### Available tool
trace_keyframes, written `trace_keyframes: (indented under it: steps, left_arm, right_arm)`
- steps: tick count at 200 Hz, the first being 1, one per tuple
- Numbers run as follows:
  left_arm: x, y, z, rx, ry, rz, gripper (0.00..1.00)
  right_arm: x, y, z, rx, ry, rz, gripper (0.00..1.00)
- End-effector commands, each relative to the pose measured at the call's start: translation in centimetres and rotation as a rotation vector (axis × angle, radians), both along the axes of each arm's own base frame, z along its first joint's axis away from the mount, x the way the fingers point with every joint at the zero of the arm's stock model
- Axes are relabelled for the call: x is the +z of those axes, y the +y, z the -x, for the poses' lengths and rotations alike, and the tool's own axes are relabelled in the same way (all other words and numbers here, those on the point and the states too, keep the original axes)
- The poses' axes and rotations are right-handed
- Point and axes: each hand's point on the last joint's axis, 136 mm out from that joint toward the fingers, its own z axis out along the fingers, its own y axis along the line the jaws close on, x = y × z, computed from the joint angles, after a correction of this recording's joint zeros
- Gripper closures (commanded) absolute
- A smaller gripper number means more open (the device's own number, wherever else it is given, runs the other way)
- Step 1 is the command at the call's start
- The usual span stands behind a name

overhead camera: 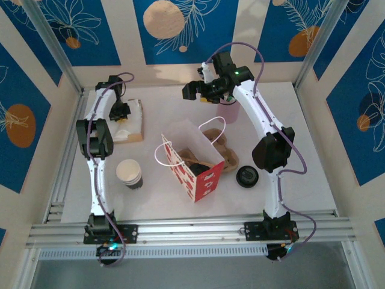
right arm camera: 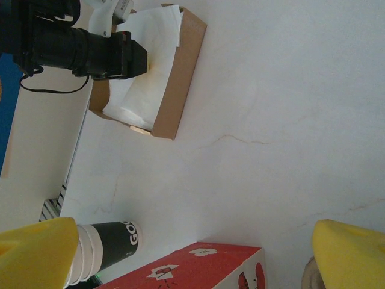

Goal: Pack the takeout coffee

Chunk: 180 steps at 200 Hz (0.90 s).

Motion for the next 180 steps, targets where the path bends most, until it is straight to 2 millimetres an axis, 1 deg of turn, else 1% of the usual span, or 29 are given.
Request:
trace_keyframes:
  steps: [1,74,113,137,149,180]
  left_arm:
    - [3.0,0.9,0.1,0.013,-0.038,-0.002,0.87]
    - [5.5,0.9,0.1,0.012,-0.084,-0.007,0.91]
    - [6.3,1.1,0.1,0.012,-0.099,-0.015,1.00]
    - [7.2,1.0,0.1,0.014,-0.118,-0.012,1.00]
    - [8.0,0.9,0.0,0.015,-0.140,-0.004,1.00]
    - [11.2,0.5,0.1,0.011,-0.206,0.017,1.00]
  right_arm:
    - [0.7,0.7,0.5,0.037,-0.001,-0.021,0.01]
    - [1.0,1.0,0.7,0.047,-0.008,-0.022,0.01]
    - [1.2,1.1,0.8,0.050,-0.010,-0.022,0.01]
    - [1.3,1.1,0.8,0.048,-0.014,-0.021,0.01]
    - [1.5,1.0,0.8,0.046,-0.018,-0.019,0.01]
    - [1.9,1.1,1.1,0.048,-0.024,-0.017,0.01]
